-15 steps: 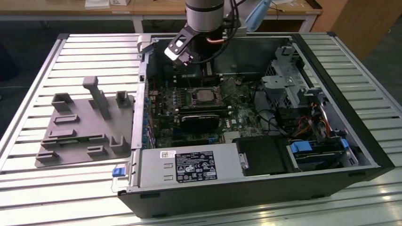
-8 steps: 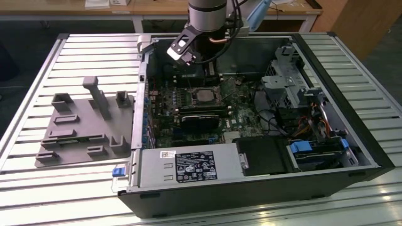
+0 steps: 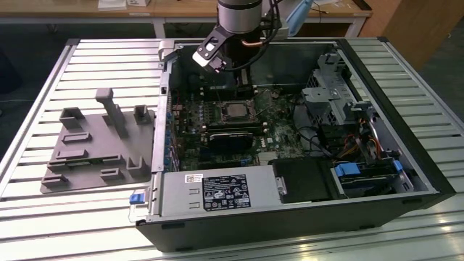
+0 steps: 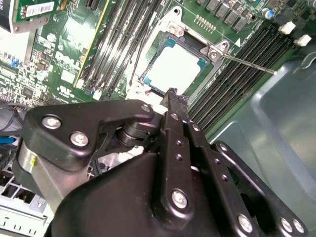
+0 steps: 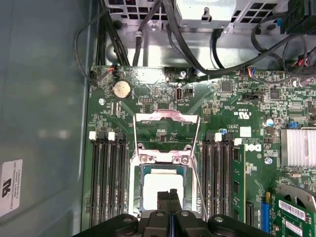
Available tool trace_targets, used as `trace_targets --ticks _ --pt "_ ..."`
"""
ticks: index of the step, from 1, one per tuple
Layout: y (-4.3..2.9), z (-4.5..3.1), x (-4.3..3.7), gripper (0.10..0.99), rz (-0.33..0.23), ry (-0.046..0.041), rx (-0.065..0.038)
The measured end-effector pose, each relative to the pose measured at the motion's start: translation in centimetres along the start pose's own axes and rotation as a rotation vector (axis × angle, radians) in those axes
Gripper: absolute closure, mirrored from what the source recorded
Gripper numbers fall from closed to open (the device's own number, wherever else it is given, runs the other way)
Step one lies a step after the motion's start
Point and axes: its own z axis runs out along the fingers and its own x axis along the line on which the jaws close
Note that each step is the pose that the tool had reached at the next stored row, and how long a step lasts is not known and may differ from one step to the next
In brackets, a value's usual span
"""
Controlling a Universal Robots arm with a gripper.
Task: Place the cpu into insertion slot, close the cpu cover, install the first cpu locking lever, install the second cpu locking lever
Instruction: 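Place the cpu into insertion slot, then close the cpu cover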
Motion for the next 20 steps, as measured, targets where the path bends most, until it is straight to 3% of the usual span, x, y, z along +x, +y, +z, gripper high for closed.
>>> trace_targets --ticks 14,20 --pt "0.05 -0.12 0.0 0.984 0.0 -0.0003 0.0" --pt "0.68 -0.06 -0.01 0.984 0.001 -0.0004 0.0"
